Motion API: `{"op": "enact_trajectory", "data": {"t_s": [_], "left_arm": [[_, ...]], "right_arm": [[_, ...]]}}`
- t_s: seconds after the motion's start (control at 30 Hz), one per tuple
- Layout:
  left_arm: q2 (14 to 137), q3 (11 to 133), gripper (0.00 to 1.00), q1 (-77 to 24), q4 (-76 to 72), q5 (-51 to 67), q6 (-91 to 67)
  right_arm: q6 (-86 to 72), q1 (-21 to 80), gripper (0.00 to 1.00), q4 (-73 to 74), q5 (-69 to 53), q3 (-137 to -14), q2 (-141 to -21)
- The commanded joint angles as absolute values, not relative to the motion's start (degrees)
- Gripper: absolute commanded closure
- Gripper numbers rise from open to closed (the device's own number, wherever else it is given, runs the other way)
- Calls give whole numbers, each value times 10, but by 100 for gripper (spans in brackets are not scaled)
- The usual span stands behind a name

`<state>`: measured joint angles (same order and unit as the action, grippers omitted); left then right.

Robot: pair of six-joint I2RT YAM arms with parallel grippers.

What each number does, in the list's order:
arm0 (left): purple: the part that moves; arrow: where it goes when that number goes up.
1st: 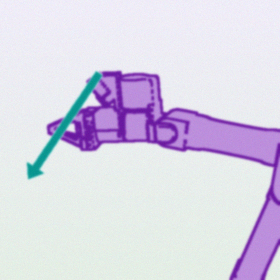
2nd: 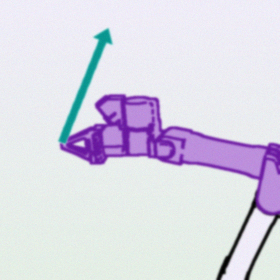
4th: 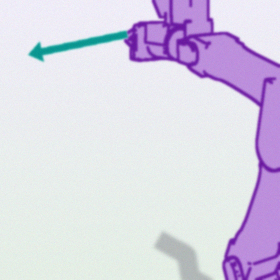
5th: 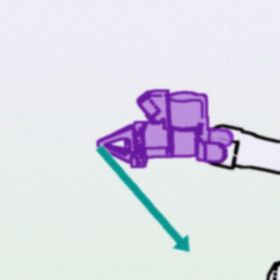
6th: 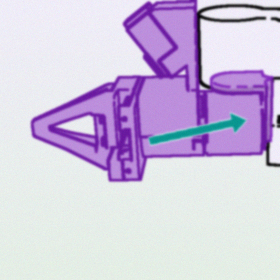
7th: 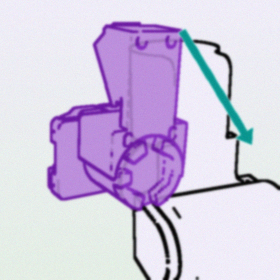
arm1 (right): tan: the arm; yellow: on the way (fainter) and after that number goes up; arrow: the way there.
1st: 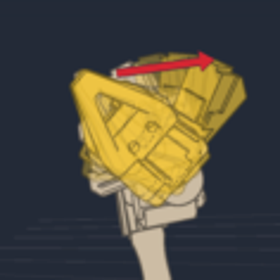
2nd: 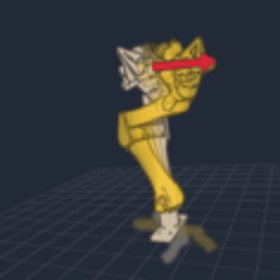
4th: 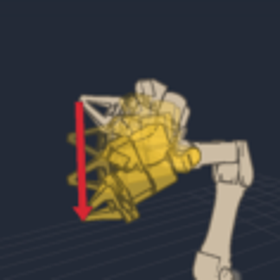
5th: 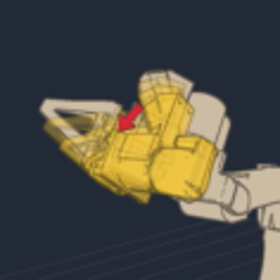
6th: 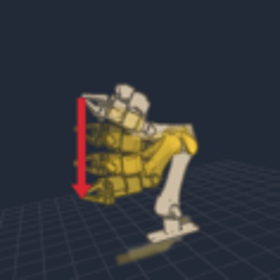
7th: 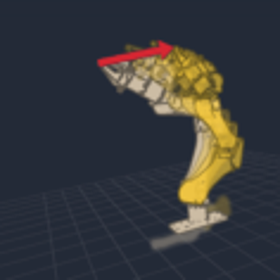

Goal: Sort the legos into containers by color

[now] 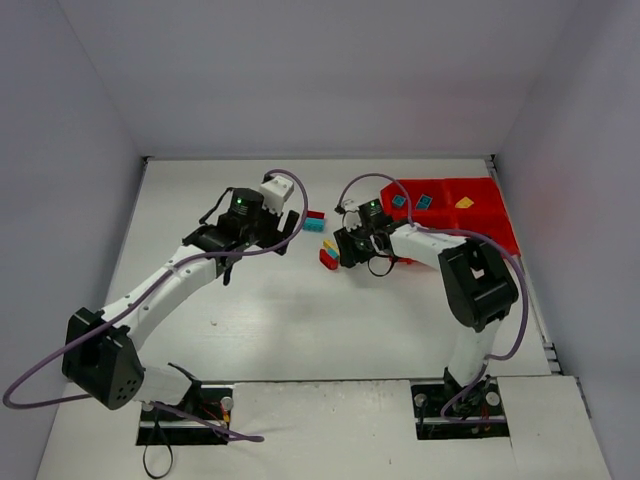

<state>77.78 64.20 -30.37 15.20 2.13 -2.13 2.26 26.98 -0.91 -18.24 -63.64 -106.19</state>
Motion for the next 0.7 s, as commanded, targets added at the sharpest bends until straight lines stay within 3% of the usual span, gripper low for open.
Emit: {"op": "enact_trajectory", "data": {"t_s": [0.0, 0.1, 0.2, 0.23, 0.4, 0.67], "left_arm": [[777, 678, 23, -301, 143, 22, -32], [780, 680, 23, -301, 146, 13, -49], [782, 683, 23, -301, 146, -12, -82], [784, 686, 23, -300, 147, -18, -90], [790, 699, 23, -295, 163, -44, -151], [760, 680, 23, -272, 120, 31, -219]], "right_arm": [[38, 277, 54, -11, -174, -664, -1072], [41, 280, 58, -12, -173, -670, -1081], [43, 281, 68, -16, -173, -671, -1082], [44, 281, 77, -17, -172, -671, -1081], [42, 281, 100, -33, -173, -665, -1056], [1, 289, 100, -150, -182, -592, -934]]}}
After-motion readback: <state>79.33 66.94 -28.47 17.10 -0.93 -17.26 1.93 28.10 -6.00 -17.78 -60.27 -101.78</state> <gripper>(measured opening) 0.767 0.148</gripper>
